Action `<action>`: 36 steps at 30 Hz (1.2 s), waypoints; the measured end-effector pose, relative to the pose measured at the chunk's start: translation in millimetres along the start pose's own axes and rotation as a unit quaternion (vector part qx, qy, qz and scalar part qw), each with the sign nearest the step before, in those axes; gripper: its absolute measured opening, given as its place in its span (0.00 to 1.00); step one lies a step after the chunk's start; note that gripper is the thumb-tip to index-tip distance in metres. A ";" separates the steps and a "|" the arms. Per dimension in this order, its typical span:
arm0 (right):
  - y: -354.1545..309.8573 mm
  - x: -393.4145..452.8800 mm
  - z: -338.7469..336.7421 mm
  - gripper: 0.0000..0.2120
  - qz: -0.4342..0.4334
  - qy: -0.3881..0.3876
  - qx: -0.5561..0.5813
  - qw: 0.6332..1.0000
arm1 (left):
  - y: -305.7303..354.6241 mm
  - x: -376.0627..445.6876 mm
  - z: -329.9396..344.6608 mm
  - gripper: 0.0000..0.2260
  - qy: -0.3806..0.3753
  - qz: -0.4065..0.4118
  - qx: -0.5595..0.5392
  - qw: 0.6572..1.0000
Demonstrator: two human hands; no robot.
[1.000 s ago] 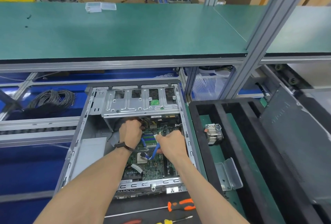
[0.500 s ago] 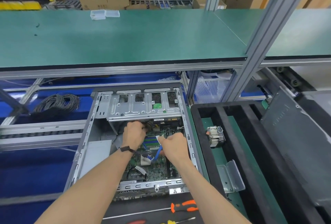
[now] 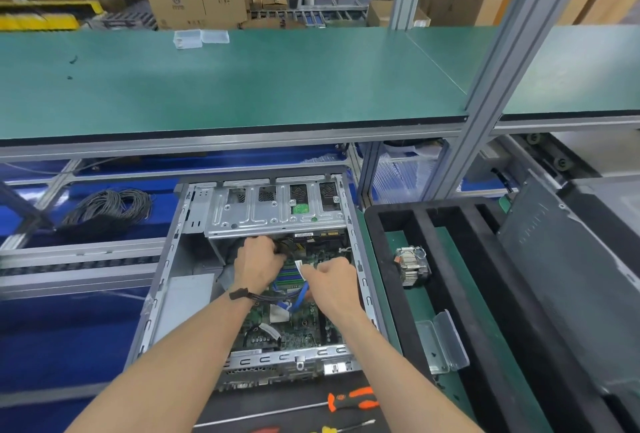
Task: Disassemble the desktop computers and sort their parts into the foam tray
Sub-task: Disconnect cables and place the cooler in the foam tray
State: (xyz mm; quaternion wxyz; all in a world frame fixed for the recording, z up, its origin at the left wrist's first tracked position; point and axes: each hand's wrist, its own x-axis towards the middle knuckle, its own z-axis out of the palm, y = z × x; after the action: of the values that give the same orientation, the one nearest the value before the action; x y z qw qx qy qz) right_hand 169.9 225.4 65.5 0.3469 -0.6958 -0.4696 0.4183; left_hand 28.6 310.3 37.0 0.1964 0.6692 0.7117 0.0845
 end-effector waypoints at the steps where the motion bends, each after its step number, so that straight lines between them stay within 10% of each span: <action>1: -0.9 -1.6 -1.3 0.21 -0.015 -0.001 0.000 1.000 | 0.9 -3.4 -2.7 0.13 -0.004 -0.013 -0.011 1.000; 6: -14.9 -11.3 -13.6 0.22 -0.094 0.001 0.006 0.996 | 2.3 -14.9 -17.6 0.13 -0.042 -0.051 -0.172 0.983; 11: -29.4 -17.5 -37.5 0.26 -0.121 0.023 0.049 0.991 | 6.5 -29.6 -39.6 0.09 -0.168 -0.075 -0.419 0.889; 23: -19.2 -10.3 -134.6 0.23 -0.108 0.192 0.077 0.972 | 100.6 -53.0 -50.4 0.11 -0.225 0.049 -0.524 0.820; 36: 34.1 -3.8 -218.9 0.16 -0.052 0.228 -0.080 0.969 | 197.6 -46.7 15.0 0.33 -0.232 0.133 -0.285 0.921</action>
State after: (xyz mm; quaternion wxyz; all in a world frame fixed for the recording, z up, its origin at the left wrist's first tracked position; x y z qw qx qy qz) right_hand 380.2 191.2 126.2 0.4095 -0.7730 -0.4453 0.1910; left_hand 217.5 279.9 106.8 0.5252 0.6745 0.4963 0.1513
